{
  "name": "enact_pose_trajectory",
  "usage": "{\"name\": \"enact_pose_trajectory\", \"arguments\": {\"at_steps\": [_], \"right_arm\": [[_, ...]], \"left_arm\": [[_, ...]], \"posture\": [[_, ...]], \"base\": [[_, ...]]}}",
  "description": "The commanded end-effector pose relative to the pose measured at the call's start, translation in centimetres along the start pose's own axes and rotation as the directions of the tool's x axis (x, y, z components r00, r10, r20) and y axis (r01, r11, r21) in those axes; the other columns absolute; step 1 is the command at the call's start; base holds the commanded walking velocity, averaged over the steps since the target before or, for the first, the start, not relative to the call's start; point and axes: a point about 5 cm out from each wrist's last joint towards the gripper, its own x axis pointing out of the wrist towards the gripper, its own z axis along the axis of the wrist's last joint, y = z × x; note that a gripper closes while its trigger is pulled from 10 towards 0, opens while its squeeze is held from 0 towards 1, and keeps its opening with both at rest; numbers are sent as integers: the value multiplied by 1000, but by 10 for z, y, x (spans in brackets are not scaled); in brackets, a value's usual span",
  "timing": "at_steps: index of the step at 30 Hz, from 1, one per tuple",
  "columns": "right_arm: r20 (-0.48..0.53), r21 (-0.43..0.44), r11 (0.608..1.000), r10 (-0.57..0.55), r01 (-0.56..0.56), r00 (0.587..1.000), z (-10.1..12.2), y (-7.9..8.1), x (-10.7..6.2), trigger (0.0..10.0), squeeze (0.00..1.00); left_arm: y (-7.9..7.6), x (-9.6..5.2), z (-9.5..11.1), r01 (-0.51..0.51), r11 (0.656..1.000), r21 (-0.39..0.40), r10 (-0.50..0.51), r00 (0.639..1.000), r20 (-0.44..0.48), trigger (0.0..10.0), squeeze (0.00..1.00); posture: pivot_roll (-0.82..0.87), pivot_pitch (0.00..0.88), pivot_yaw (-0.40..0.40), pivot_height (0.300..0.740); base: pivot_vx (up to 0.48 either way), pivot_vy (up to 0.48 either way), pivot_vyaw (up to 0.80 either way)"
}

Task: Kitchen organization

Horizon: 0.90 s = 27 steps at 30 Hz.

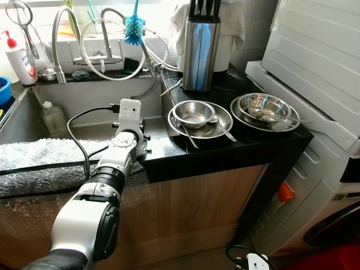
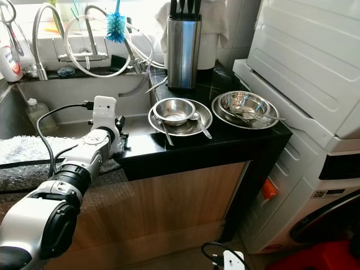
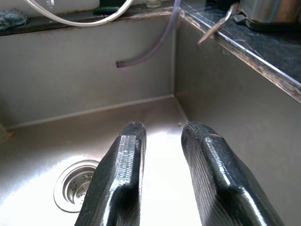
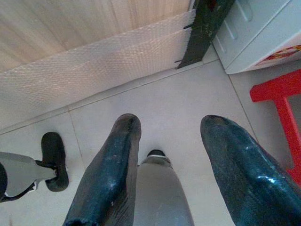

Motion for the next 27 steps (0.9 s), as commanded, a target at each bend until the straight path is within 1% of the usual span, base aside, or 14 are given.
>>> {"name": "enact_pose_trajectory", "arguments": {"at_steps": [1, 2, 3, 5, 8, 10, 16, 17, 19, 20, 23, 24, 26, 27], "right_arm": [[13, 9, 1000, -3, 3, 1000, 3, -2, 0, 10000, 0], [13, 9, 1000, -3, 3, 1000, 3, -2, 0, 10000, 0], [26, 12, 1000, -9, 9, 1000, 5, -3, 1, 10000, 0], [63, 5, 1000, -12, 11, 998, 15, -4, 3, 10000, 0], [121, -12, 1000, -7, 9, 993, 29, -5, 5, 10000, 0], [132, -21, 1000, -5, 8, 991, 32, -5, 6, 10000, 0], [260, -60, 998, -8, 24, 966, 61, -8, 8, 10000, 0], [329, -77, 996, -9, 36, 944, 76, -8, 8, 10000, 0], [386, -71, 997, -7, 37, 923, 88, -9, 7, 10000, 0], [445, -51, 998, -10, 36, 895, 101, -11, 6, 10000, 0], [543, -48, 998, -6, 38, 840, 119, -11, 1, 10000, 0], [626, -69, 996, 4, 50, 780, 135, -9, -4, 10000, 0], [668, -82, 995, 10, 60, 744, 143, -8, -8, 10000, 0], [743, -72, 994, 2, 77, 669, 162, -6, -20, 10000, 0]], "left_arm": [[2, 1, 21, 2, 999, -46, 3, 995, 99, 10000, 0], [2, 1, 21, 2, 999, -46, 3, 995, 99, 10000, 0], [5, -1, 49, 16, 994, -105, 12, 964, 266, 10000, 0], [12, -6, 67, 20, 991, -135, 33, 926, 377, 10000, 0], [24, -12, 72, -27, 991, -133, 83, 894, 440, 10000, 0], [26, -13, 72, -35, 991, -126, 89, 888, 451, 10000, 0], [43, -25, 62, -63, 994, -86, 98, 858, 504, 10000, 0], [49, -31, 49, -64, 996, -66, 88, 862, 500, 10000, 0], [52, -37, 39, -59, 996, -63, 83, 864, 497, 10000, 0], [55, -43, 32, -67, 996, -65, 90, 860, 503, 10000, 0], [55, -49, 26, -72, 996, -60, 93, 857, 507, 10000, 0], [54, -52, 24, -83, 995, -53, 99, 852, 515, 10000, 0], [54, -54, 24, -90, 995, -49, 102, 849, 518, 10000, 0], [53, -57, 25, -94, 995, -40, 101, 843, 528, 10000, 0]], "posture": [[-95, 0, -25, 740], [-95, 0, -25, 740], [-97, 0, -24, 740], [-97, 0, -25, 740], [-96, 0, -28, 740], [-96, 0, -28, 740], [-96, 0, -26, 740], [-101, 0, -22, 740], [-105, 0, -21, 740], [-109, 0, -23, 740], [-107, 0, -27, 740], [-105, 0, -28, 740], [-105, 0, -30, 740], [-108, 0, -30, 740]], "base": [[0, 0, 0], [0, 0, 0], [0, 0, 0], [0, 0, 0], [0, 0, 0], [0, 0, 0], [0, 0, 0], [0, 0, 0], [0, 0, 0], [0, 0, 0], [0, 0, 0], [0, 0, 0], [0, 0, 0], [0, 0, 0]]}}
